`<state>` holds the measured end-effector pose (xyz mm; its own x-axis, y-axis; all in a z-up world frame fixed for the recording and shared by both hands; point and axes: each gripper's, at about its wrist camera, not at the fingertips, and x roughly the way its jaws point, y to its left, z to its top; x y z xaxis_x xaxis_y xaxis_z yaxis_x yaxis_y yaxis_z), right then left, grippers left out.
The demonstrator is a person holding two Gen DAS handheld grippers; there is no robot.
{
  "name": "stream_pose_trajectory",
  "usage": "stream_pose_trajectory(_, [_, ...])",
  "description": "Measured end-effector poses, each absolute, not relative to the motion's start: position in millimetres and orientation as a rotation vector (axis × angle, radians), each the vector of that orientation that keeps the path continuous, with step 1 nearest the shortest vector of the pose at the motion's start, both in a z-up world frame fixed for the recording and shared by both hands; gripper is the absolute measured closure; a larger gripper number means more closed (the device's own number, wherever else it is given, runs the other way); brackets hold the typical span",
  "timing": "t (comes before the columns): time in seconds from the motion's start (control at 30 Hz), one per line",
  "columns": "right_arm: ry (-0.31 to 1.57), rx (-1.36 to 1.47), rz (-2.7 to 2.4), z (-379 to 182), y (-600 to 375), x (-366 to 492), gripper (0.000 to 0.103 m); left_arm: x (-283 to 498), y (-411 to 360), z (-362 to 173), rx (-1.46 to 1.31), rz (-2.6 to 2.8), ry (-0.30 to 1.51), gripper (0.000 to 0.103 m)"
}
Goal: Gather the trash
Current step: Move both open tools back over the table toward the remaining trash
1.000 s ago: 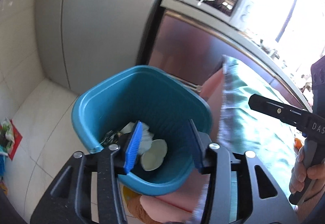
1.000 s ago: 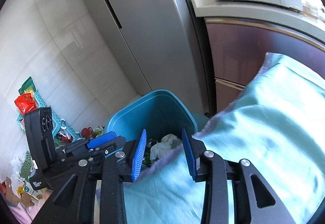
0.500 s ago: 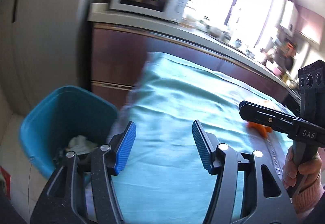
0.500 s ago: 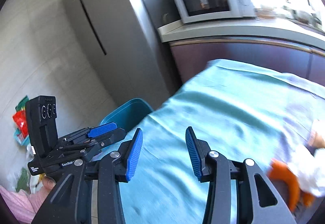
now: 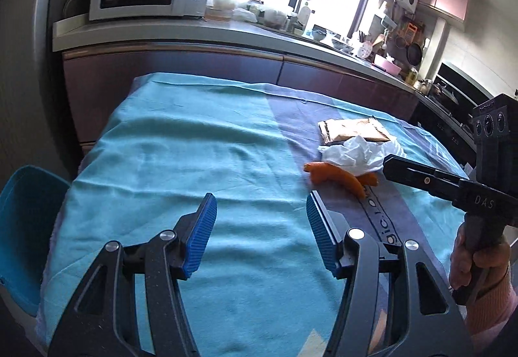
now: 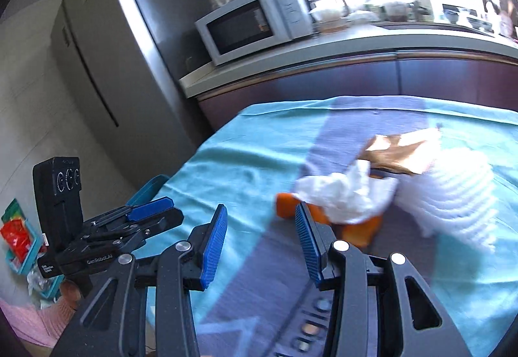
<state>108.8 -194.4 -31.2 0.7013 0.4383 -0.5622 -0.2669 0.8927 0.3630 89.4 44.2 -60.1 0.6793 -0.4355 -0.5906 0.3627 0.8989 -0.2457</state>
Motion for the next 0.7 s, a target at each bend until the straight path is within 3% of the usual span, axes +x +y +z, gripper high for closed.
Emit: stream_pose_trajectory(0.7, [0.714,0.369,0.313,-55.7,-248.3,128.2,0.061,136.2,-39.9,-58.8,0.038,-0.550,0.750,0.042])
